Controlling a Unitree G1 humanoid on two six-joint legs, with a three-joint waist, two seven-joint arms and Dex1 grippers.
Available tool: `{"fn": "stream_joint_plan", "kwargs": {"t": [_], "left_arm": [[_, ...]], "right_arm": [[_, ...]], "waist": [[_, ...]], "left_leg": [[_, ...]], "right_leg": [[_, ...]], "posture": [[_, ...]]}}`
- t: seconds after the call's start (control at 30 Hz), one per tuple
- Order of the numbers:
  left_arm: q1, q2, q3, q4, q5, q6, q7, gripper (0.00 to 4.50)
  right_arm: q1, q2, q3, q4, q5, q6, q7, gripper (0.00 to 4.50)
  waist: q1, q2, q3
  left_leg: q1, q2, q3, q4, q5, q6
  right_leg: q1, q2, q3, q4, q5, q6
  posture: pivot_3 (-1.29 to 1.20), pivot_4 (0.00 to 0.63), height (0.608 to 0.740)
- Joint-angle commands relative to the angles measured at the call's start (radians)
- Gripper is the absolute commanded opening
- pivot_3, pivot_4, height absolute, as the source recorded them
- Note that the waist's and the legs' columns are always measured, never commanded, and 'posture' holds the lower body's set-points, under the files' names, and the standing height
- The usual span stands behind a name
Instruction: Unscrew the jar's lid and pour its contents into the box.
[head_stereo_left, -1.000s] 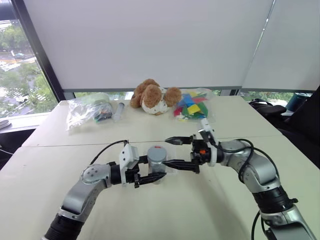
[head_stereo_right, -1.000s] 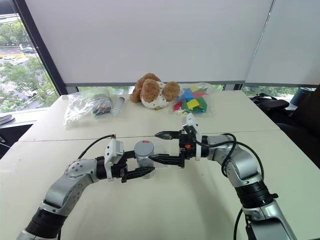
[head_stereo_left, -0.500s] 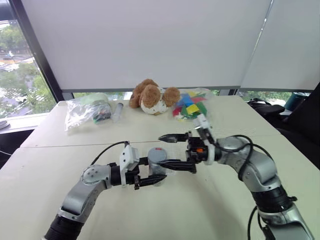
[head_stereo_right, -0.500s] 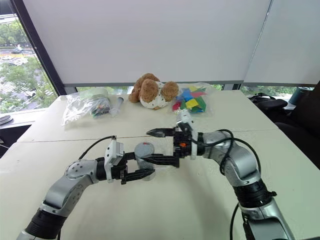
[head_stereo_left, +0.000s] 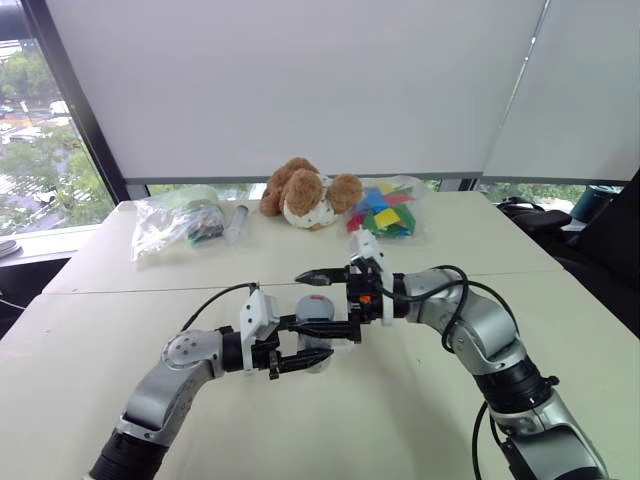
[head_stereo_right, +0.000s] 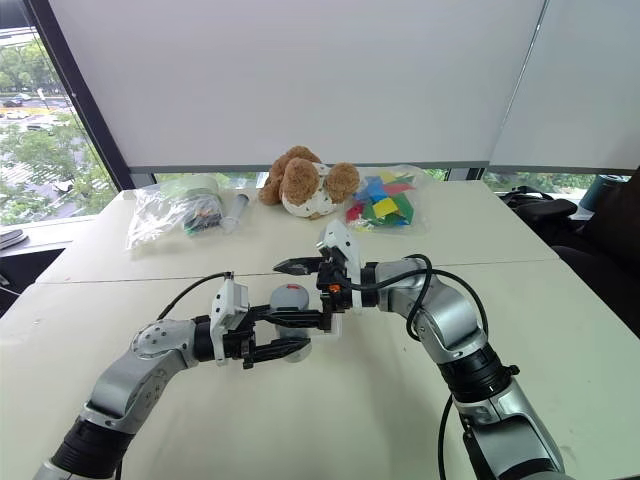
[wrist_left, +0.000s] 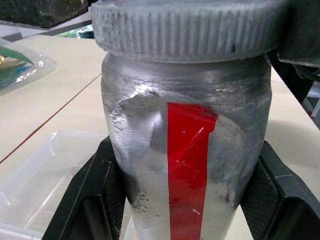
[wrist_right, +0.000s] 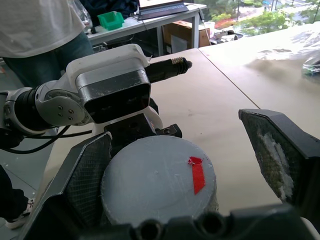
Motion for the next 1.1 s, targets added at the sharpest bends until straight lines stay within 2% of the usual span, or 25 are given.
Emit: {"fn": "stream_joint_plan", "kwargs": {"t": [0.03, 0.7, 0.93, 1.1], "left_arm": [[0.004, 0.003, 0.01, -0.04, -0.018, -0.024, -0.015, 2.38], [0.011, 0.012, 0.018, -0.034, -0.017, -0.036, -0.023, 2.38], [0.013, 0.011, 0.018, -0.035, -0.018, -0.036, -0.022, 2.38], [0.011, 0.007, 0.013, -0.033, -0.017, -0.036, -0.022, 2.38]], "right_arm": [[-0.006, -0.029, -0.062, 0.011, 0.011, -0.014, 0.015, 4.44], [0.09, -0.109, -0.133, -0.028, 0.109, -0.02, 0.128, 4.44], [0.05, -0.082, -0.12, -0.085, 0.155, 0.032, 0.111, 4.44], [-0.008, -0.033, -0.072, -0.062, 0.112, 0.051, 0.066, 4.44]], "waist": [[0.0, 0.0, 0.0], [0.001, 0.0, 0.0], [-0.001, 0.0, 0.0], [-0.001, 0.0, 0.0]], "left_leg": [[0.0, 0.0, 0.0, 0.0, 0.0, 0.0], [0.0, 0.0, 0.0, 0.0, 0.0, 0.0], [0.0, 0.0, 0.0, 0.0, 0.0, 0.0], [0.0, 0.0, 0.0, 0.0, 0.0, 0.0]], "right_leg": [[0.0, 0.0, 0.0, 0.0, 0.0, 0.0], [0.0, 0.0, 0.0, 0.0, 0.0, 0.0], [0.0, 0.0, 0.0, 0.0, 0.0, 0.0], [0.0, 0.0, 0.0, 0.0, 0.0, 0.0]], "posture": [[0.0, 0.15, 0.74], [0.0, 0.15, 0.74], [0.0, 0.15, 0.74], [0.0, 0.15, 0.74]]}}
